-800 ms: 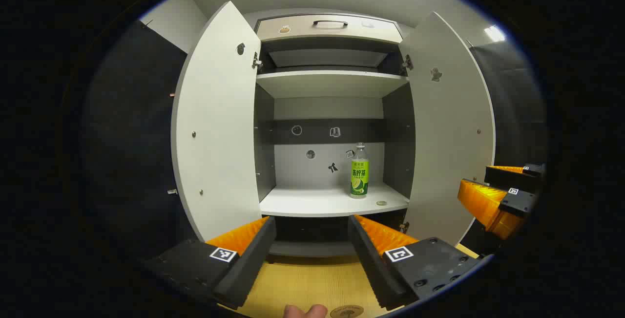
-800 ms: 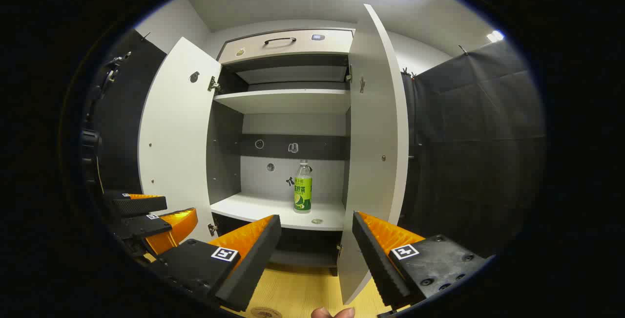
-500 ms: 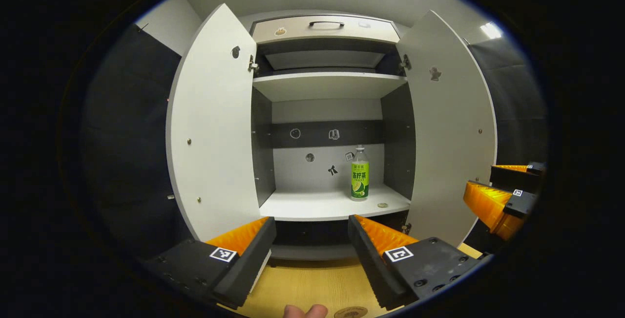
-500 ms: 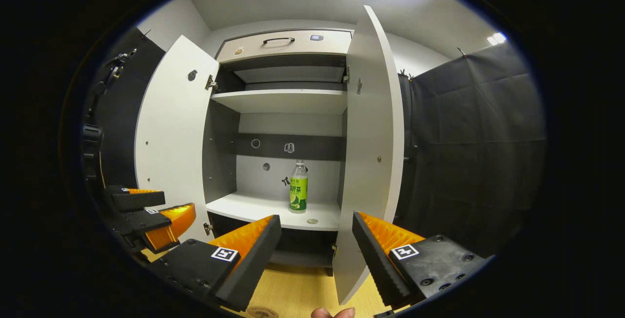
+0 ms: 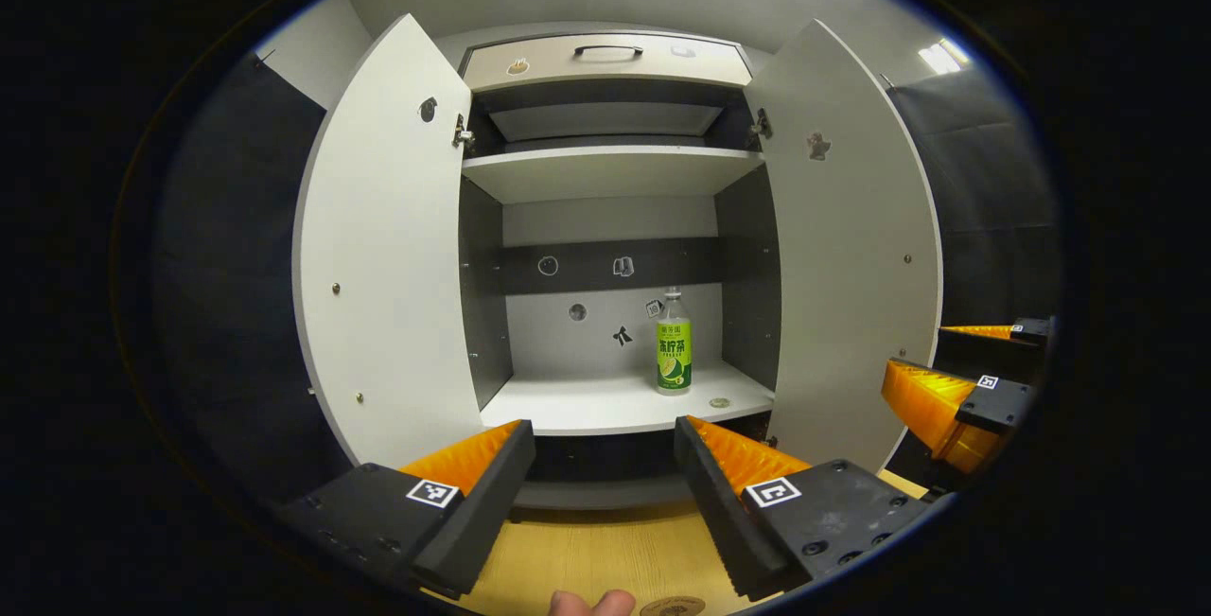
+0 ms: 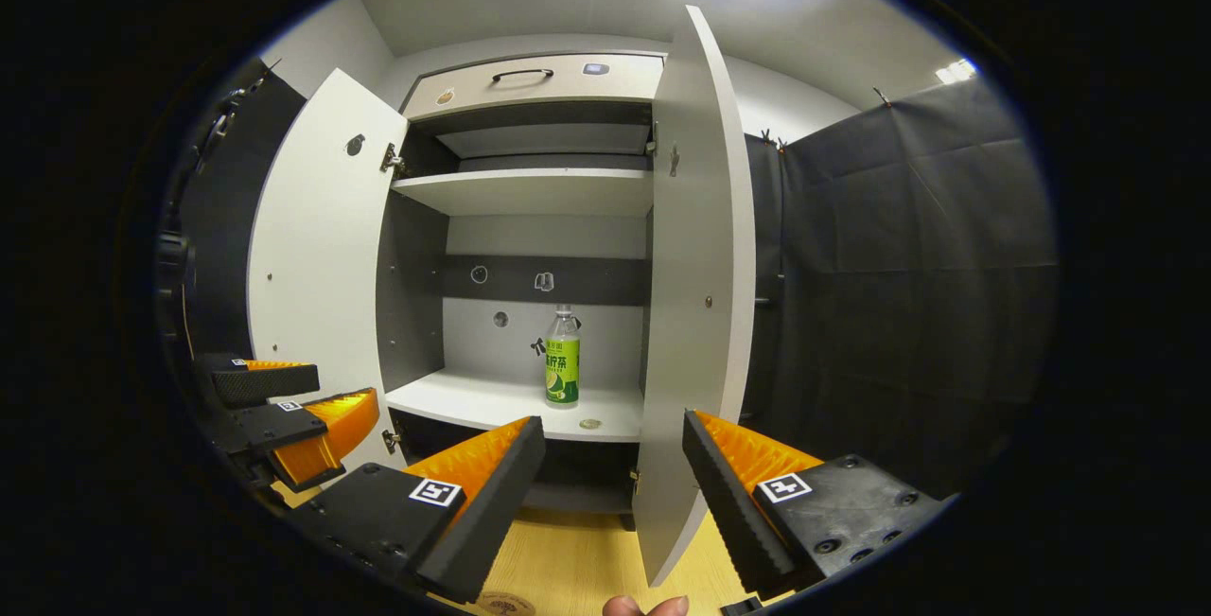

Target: Grasp the bottle in the cabinet with the left hand and place it on the coaster, then close the right door with the right hand and the left door with the left hand.

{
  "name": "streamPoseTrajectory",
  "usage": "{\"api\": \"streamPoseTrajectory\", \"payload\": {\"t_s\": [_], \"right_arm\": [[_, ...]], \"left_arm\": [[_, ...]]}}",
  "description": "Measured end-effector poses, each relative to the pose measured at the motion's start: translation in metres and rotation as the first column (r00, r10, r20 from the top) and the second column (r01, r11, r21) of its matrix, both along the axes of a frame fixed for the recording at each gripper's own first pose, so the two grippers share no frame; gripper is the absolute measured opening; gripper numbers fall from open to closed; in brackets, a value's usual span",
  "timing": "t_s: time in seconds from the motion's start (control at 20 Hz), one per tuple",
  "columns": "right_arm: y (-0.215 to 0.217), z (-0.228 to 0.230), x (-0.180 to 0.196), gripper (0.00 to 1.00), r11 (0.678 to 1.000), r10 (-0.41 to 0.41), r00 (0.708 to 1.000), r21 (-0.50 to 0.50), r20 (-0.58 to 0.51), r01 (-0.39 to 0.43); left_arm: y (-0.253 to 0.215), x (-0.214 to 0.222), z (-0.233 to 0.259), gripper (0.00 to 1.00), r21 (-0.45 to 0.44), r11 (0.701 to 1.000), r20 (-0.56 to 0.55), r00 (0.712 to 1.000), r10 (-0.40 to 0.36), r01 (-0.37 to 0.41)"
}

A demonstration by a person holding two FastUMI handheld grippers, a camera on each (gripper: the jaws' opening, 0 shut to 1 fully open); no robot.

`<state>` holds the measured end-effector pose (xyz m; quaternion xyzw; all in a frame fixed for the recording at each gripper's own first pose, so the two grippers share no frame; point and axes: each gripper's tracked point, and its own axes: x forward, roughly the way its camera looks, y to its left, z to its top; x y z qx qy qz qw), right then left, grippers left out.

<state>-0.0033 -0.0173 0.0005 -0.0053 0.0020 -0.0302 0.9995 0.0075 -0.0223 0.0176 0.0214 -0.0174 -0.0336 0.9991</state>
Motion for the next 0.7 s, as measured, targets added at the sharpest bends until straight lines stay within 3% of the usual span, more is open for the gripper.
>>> {"api": "streamPoseTrajectory", "payload": {"t_s": [0.35,0.7], "right_arm": [[-0.008,0.01,-0.005,0.97,1.0,0.007,1.0,0.011,0.005,-0.007],[-0.056,0.019,-0.022,0.97,0.999,-0.051,0.998,0.022,0.026,0.05]], "left_arm": [[-0.007,0.018,0.002,0.94,-0.01,1.0,0.0,1.0,-0.009,0.009],[-0.067,0.107,0.011,0.95,-0.007,0.996,0.007,0.996,-0.091,0.091]]}}
